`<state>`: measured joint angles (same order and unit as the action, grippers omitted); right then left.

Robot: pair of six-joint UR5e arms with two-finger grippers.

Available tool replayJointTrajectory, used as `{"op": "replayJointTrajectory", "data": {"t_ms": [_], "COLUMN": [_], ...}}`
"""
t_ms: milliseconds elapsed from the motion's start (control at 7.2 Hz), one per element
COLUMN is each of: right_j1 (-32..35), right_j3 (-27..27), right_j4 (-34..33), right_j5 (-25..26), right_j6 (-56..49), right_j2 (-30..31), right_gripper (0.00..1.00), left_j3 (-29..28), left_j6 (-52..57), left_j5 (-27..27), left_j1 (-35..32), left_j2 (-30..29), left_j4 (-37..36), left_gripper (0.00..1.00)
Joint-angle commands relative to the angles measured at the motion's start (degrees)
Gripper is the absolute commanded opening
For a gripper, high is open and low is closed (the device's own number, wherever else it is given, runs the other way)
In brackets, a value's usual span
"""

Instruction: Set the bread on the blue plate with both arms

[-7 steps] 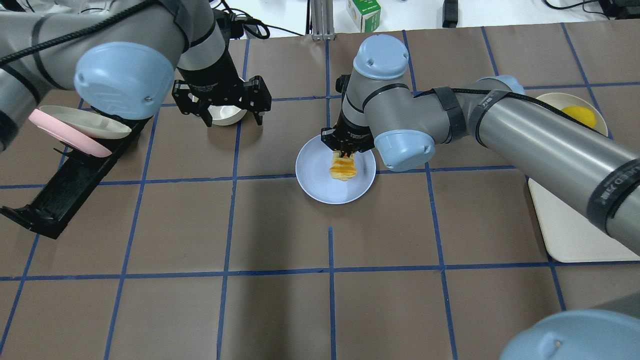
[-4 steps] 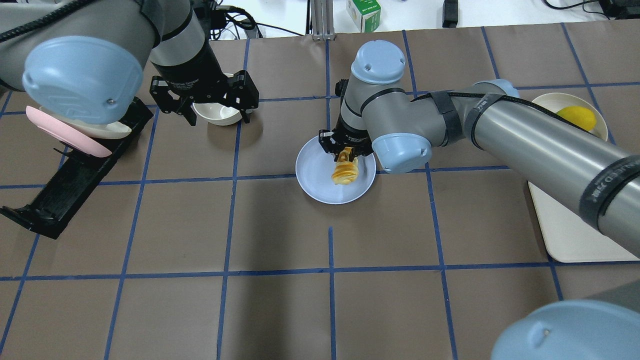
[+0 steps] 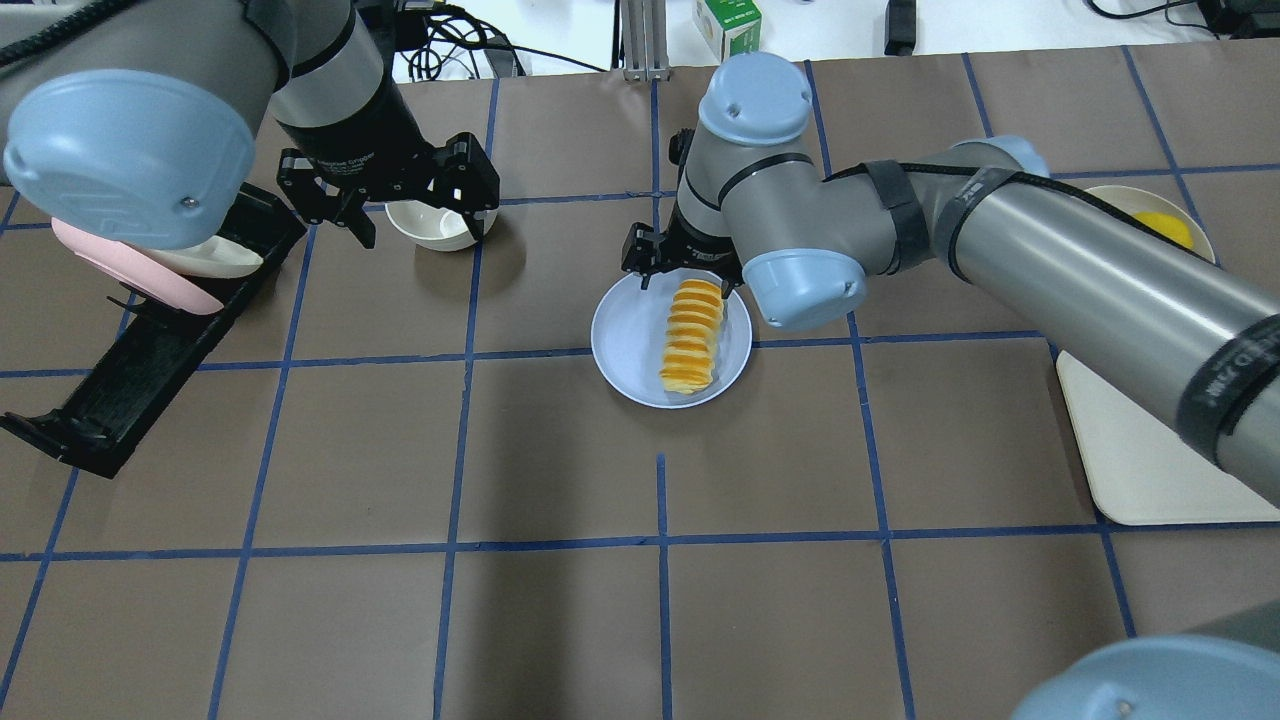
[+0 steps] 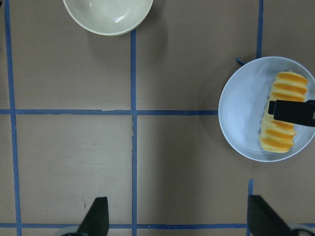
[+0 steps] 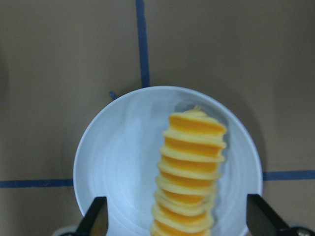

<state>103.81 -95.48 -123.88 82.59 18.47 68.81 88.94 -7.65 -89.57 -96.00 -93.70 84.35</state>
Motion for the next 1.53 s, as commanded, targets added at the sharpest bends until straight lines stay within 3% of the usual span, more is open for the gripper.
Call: {"op": "replayJointTrajectory", "data": {"t_ms": [0,278,556,694,833,1389], "right_j1": [-10.06,-17.39,-16.71,-15.31,-15.13,-15.21], "right_j3": [1.70,5.03,9.32,11.70,11.29,12.42], "right_j4": [16.84,27.00,29.20,34.45,34.41,35.47], "right_j5": [2.22,2.41,1.87,2.40,2.49,5.39], "right_j6": [-11.05,-19.14,-18.83,-19.52,-19.35,-19.53], "right_j2": [10.50,15.81,16.00,17.22,20.19,19.61], "right_gripper": [1.00,1.00,1.00,1.00,1.00,1.00], "left_j3": [0.00,0.00,0.00,0.00,0.00,-0.26], "left_j6": [0.01,0.01,0.01,-0.08,-0.08,0.09], "left_j5": [0.01,0.01,0.10,0.10,0.10,-0.08], "left_j1": [0.28,0.37,0.37,0.37,0.37,0.46], "left_j2": [0.10,0.10,0.10,0.10,0.10,0.19], "left_j4": [-0.06,-0.15,-0.32,-0.41,-0.32,-0.41], "left_gripper": [1.00,1.00,1.00,1.00,1.00,1.00]}}
